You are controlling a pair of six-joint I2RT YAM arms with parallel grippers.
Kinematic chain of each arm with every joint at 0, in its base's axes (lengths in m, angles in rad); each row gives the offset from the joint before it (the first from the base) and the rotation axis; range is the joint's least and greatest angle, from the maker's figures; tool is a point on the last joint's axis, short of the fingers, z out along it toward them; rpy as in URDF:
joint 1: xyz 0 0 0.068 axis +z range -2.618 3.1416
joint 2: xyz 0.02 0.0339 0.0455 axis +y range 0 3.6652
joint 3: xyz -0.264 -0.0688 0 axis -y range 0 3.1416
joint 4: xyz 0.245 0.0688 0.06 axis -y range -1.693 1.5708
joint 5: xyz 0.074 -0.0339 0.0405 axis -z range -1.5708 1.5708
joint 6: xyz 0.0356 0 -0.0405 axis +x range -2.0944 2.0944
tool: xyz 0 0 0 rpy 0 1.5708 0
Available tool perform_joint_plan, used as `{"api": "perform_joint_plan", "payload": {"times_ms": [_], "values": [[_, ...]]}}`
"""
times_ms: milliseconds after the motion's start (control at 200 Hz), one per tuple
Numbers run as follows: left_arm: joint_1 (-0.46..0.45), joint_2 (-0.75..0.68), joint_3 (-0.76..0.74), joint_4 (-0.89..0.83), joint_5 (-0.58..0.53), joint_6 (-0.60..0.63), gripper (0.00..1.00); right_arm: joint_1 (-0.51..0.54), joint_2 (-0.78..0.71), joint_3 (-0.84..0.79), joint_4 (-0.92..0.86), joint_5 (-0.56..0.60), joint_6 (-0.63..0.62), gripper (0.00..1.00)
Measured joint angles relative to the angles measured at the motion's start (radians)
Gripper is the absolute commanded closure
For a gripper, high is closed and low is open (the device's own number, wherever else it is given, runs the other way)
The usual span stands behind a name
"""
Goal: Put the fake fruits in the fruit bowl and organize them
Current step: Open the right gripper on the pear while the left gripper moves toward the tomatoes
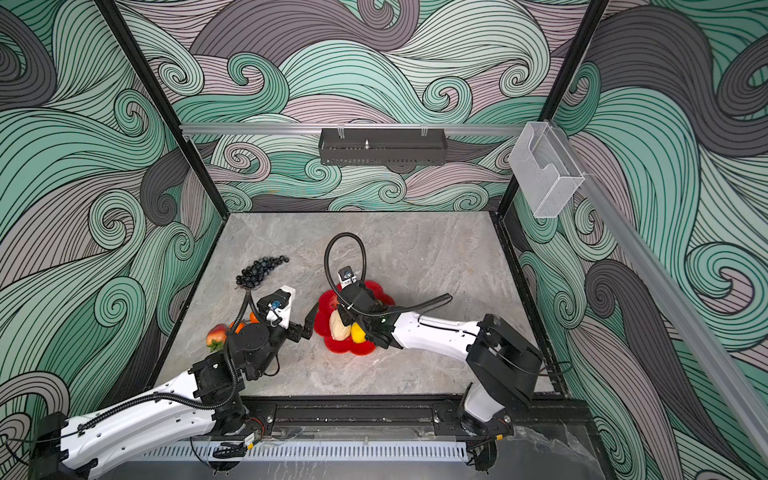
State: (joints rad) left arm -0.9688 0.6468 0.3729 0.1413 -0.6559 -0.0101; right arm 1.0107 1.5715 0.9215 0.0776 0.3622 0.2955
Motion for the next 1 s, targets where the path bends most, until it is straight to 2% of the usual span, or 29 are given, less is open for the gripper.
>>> {"api": "perform_joint_plan", "payload": {"times_ms": [330,625,841,1001], "values": [[0.000,-0.011,0.000,-0.005,-0.021,-0.004,0.01,0.010,-0.034,0.000,-0.025,0.005,-0.004,0.97],[0.017,-0.109,-0.017,-0.038,-0.205,-0.050,0.01,0.077,-0.092,0.095,-0.036,0.011,-0.040,0.98],[0.034,-0.205,-0.027,-0.094,-0.328,-0.105,0.01,0.114,0.012,0.187,-0.026,-0.029,-0.054,0.97],[0.041,-0.272,-0.047,-0.124,-0.380,-0.131,0.01,0.121,0.124,0.247,-0.029,-0.067,-0.056,0.98]]}}
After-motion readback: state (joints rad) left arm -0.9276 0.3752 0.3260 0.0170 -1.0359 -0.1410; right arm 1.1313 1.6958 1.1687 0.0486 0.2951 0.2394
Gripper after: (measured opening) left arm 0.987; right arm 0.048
